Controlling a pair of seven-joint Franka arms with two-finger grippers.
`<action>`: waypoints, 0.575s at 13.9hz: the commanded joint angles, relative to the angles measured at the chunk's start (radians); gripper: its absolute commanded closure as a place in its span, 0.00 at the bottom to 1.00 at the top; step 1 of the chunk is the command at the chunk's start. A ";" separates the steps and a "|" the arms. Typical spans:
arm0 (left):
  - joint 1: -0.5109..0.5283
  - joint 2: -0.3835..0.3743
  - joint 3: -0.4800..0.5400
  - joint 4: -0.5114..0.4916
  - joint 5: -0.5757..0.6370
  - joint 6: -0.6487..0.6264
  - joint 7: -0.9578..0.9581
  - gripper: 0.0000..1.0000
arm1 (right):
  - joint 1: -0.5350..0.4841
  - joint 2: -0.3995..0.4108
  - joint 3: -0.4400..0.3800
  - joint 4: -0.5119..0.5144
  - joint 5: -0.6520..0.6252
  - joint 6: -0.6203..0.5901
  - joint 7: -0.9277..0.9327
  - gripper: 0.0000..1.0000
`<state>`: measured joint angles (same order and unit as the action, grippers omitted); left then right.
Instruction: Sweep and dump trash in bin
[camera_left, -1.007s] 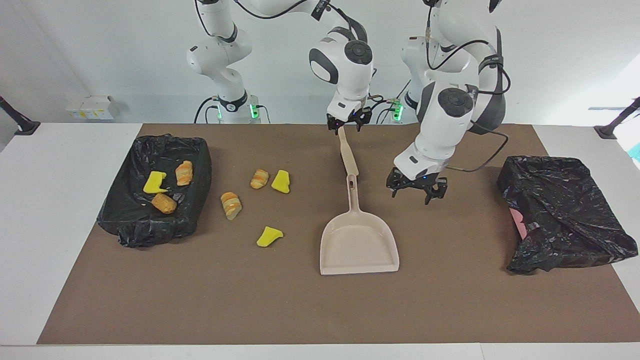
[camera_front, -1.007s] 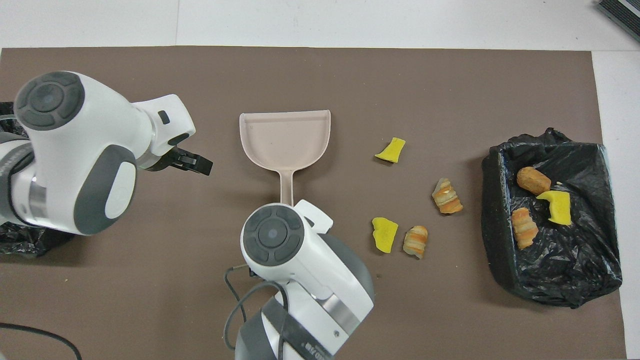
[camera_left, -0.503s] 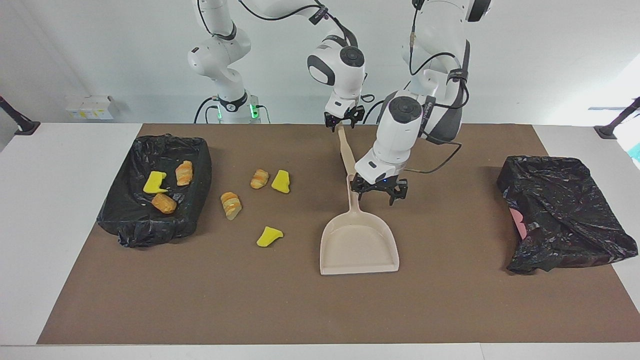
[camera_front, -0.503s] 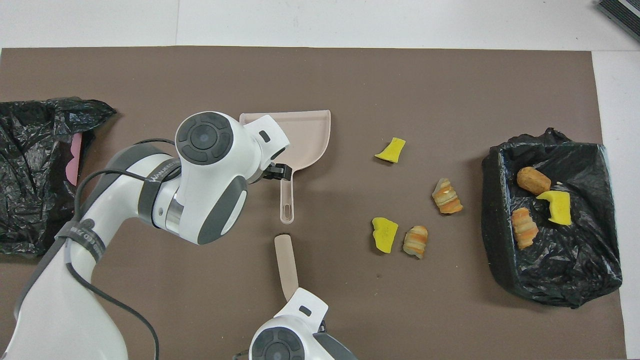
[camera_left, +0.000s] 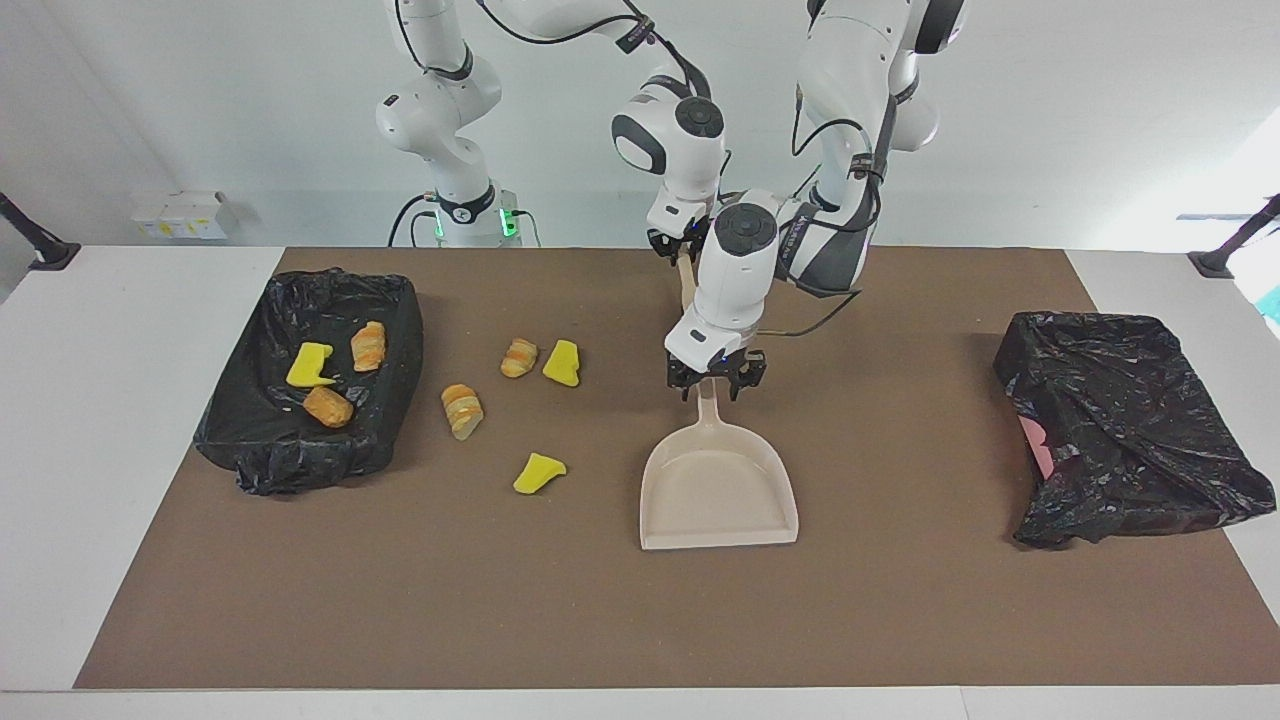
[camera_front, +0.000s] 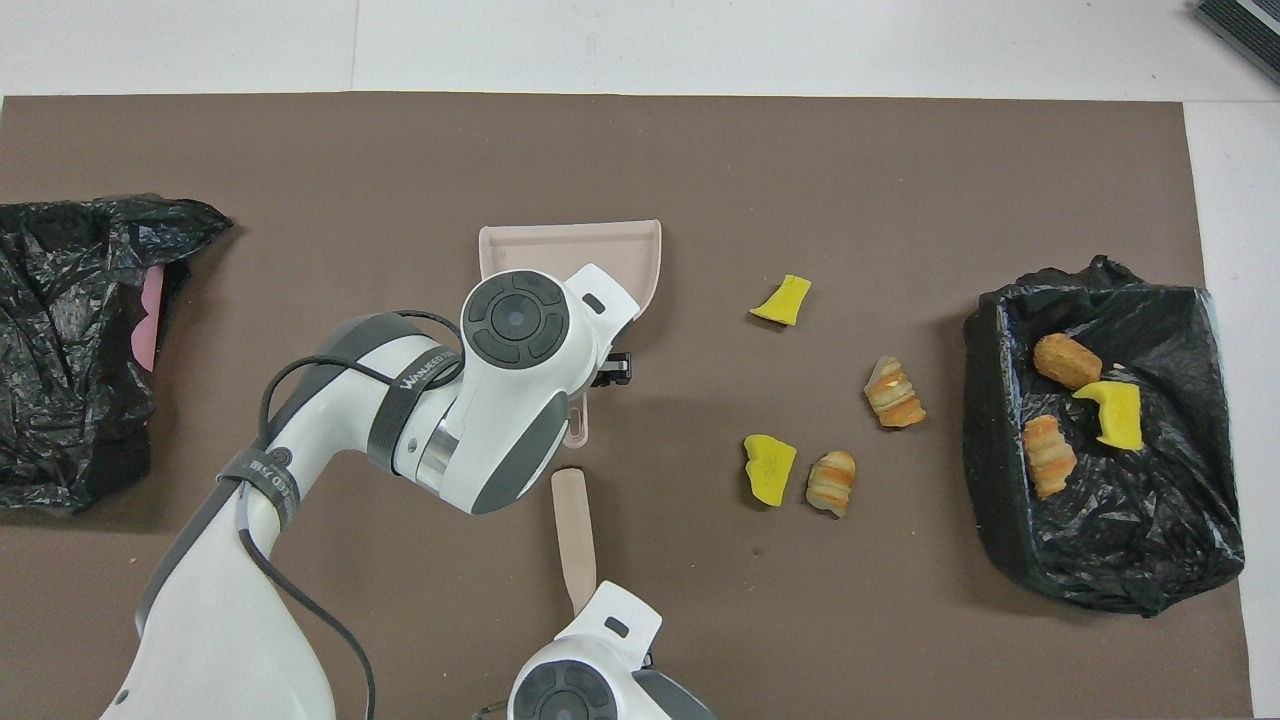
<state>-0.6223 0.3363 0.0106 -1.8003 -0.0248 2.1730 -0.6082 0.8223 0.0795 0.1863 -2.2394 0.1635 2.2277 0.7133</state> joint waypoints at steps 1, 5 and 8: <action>-0.011 0.003 0.015 -0.005 -0.001 0.010 -0.044 1.00 | -0.009 -0.015 0.004 -0.014 0.022 0.024 0.011 0.63; -0.010 0.001 0.015 -0.004 0.000 -0.007 0.007 1.00 | -0.008 -0.014 0.004 -0.008 0.013 0.026 0.012 0.79; -0.005 -0.003 0.015 -0.002 0.006 -0.019 0.034 1.00 | -0.006 -0.011 0.004 0.000 0.004 0.032 0.012 1.00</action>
<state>-0.6224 0.3404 0.0145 -1.7998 -0.0238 2.1691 -0.6074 0.8197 0.0794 0.1866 -2.2372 0.1635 2.2400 0.7134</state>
